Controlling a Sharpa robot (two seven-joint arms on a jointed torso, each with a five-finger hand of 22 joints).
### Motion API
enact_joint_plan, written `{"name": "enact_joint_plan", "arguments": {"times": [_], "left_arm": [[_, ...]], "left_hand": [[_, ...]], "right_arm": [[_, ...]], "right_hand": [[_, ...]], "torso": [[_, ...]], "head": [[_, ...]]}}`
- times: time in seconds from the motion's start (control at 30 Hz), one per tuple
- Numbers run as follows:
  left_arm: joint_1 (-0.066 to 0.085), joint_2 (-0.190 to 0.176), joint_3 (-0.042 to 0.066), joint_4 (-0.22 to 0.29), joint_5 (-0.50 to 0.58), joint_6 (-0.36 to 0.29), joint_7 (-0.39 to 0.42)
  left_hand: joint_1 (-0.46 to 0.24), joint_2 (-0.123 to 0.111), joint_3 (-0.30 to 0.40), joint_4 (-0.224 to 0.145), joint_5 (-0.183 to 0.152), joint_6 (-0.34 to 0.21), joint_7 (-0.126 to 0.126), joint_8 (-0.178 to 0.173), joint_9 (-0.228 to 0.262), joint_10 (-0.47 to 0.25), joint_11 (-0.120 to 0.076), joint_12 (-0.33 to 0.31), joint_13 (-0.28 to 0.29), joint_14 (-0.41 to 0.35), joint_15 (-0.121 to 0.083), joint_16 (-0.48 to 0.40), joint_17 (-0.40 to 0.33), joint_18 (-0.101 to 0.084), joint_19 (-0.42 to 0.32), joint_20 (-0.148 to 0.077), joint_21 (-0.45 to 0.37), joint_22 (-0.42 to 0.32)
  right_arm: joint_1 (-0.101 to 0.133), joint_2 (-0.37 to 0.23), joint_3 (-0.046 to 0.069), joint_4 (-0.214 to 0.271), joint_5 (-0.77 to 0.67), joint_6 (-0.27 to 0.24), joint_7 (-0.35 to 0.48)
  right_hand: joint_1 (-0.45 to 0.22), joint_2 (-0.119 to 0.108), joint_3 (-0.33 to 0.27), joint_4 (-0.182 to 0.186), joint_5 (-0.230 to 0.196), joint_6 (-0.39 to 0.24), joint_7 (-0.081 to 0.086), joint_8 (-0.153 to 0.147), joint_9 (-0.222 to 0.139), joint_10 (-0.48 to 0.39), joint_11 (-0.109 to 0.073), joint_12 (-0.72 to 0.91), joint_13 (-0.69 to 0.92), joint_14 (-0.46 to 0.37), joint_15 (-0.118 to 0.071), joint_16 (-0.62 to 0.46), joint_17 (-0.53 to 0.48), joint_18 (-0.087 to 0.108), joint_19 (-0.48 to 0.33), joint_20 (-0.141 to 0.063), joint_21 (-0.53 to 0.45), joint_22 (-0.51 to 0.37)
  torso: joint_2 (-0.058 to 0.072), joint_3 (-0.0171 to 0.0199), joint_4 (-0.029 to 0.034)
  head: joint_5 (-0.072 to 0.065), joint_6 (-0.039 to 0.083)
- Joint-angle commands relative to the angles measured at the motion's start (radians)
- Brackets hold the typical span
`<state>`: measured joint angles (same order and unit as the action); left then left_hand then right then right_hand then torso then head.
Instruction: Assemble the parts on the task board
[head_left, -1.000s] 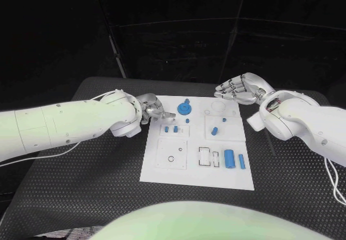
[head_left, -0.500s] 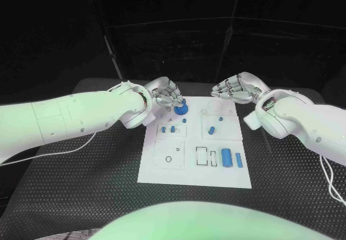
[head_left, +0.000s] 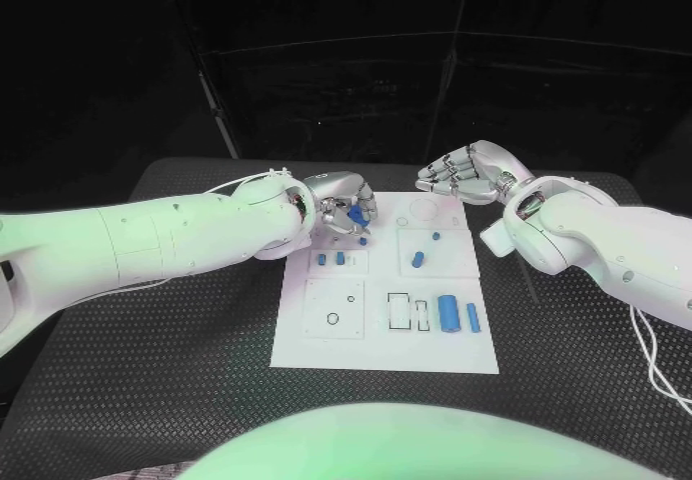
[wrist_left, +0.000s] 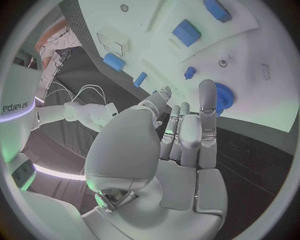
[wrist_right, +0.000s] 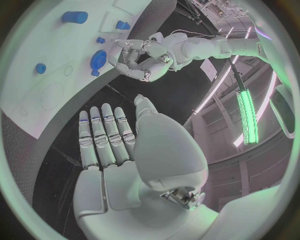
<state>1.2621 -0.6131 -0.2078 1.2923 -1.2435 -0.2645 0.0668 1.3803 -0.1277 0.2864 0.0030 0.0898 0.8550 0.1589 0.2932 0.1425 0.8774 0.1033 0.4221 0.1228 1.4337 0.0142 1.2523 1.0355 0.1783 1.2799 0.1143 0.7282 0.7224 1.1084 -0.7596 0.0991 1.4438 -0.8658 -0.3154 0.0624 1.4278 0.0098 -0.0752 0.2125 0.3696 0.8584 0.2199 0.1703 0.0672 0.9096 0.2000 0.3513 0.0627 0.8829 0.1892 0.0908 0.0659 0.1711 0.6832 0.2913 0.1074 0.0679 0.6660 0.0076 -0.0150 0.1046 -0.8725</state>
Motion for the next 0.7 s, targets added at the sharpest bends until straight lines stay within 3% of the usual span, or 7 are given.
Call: {"name": "enact_joint_plan", "arguments": {"times": [0.03, 0.3, 0.7], "left_arm": [[-0.001, 0.012, -0.002, -0.017, -0.142, 0.101, -0.004], [-0.005, 0.035, -0.005, -0.037, -0.183, 0.165, -0.029], [-0.007, 0.064, -0.004, -0.078, -0.200, 0.155, -0.050]], "left_hand": [[-0.007, 0.003, -0.015, 0.000, -0.003, 0.010, -0.002, -0.010, -0.010, 0.007, -0.004, -0.005, -0.012, 0.024, -0.002, 0.044, 0.050, -0.019, 0.039, -0.003, 0.074, 0.068], [-0.010, 0.011, -0.040, 0.001, -0.002, 0.027, -0.007, -0.027, -0.026, 0.025, -0.009, -0.004, -0.030, 0.042, -0.008, 0.069, 0.066, -0.031, 0.080, -0.008, 0.153, 0.143], [0.001, 0.034, -0.037, 0.000, 0.000, 0.057, -0.010, -0.039, -0.039, 0.061, -0.013, -0.005, -0.046, 0.050, -0.011, 0.075, 0.060, -0.043, 0.106, -0.011, 0.216, 0.207]], "right_arm": [[0.002, 0.000, 0.001, 0.003, 0.002, -0.016, 0.017], [0.002, 0.002, 0.001, 0.004, 0.002, -0.017, 0.016], [0.002, 0.005, 0.001, 0.003, 0.002, -0.010, 0.013]], "right_hand": [[0.003, 0.004, 0.005, -0.001, 0.005, 0.007, 0.031, 0.002, 0.000, 0.008, -0.002, 0.001, -0.001, 0.005, -0.002, 0.006, 0.001, -0.006, 0.006, 0.000, -0.005, 0.001], [0.002, 0.003, 0.005, -0.001, 0.005, 0.006, 0.032, 0.001, 0.000, 0.008, -0.001, 0.000, -0.001, 0.006, -0.002, 0.007, 0.001, -0.005, 0.007, 0.000, -0.005, 0.001], [0.002, 0.003, 0.005, -0.001, 0.005, 0.006, 0.033, 0.000, 0.000, 0.008, -0.001, 0.000, -0.001, 0.006, -0.002, 0.007, 0.001, -0.005, 0.007, 0.000, -0.005, 0.001]], "torso": [[0.000, 0.0004, -0.0016], [0.001, 0.0005, -0.0002], [0.001, 0.0004, -0.0002]], "head": [[-0.001, 0.000], [-0.003, 0.000], [-0.004, 0.000]]}}
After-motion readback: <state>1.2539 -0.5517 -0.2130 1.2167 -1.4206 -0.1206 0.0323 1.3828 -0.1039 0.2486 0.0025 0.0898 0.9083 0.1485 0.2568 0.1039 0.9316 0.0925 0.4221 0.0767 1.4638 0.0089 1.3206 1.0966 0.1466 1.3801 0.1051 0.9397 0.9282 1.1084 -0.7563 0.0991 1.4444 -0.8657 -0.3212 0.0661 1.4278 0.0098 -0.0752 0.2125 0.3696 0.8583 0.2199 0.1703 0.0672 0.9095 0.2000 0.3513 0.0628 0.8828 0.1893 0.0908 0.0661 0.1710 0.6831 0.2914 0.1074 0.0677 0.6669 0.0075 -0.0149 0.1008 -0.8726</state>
